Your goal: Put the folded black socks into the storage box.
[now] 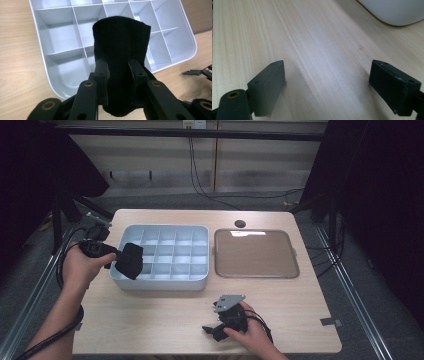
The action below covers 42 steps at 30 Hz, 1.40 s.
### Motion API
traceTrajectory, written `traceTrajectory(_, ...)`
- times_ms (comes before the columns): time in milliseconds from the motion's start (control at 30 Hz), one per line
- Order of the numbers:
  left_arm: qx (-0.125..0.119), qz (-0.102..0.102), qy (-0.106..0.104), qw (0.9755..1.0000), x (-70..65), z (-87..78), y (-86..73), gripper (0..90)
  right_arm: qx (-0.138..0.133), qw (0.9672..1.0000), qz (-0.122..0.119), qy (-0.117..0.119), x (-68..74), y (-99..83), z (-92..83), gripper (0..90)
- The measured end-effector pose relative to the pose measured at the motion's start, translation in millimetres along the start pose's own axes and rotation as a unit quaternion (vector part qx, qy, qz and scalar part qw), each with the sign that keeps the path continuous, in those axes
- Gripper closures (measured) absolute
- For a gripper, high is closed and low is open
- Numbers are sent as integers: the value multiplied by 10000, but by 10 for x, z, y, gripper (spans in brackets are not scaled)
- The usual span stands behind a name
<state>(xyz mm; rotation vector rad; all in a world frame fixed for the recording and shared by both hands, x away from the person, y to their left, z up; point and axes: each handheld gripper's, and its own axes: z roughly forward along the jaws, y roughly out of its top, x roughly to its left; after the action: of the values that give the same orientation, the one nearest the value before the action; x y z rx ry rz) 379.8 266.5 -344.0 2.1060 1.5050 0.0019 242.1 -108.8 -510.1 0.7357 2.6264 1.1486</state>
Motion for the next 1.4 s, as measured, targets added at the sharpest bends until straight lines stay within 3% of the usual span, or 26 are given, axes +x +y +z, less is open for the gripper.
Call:
traceTrajectory(367, -152, -318, 98, 9993, 206, 30, 4, 725, -2, 10000, -1, -1, 0, -1, 1, 131)
traceTrajectory(533, -70, -355, 174, 9992, 265, 106, -2, 725, -2, 10000, -1, -1, 0, -1, 1, 131)
traceTrajectory(633, -32, -324, 347, 9989, 286, 162, -20, 725, -2, 10000, -1, -1, 0, -1, 1, 131)
traceTrajectory(1000, 51, -544, 437, 9976, 426, 261, -107, 723, -2, 10000, -3, -1, 0, -1, 1, 131)
traceTrajectory(1400, 300, -417, 779, 9956, 427, 371, -125, 720, -2, 10000, -2, 0, -1, -1, 1, 131)
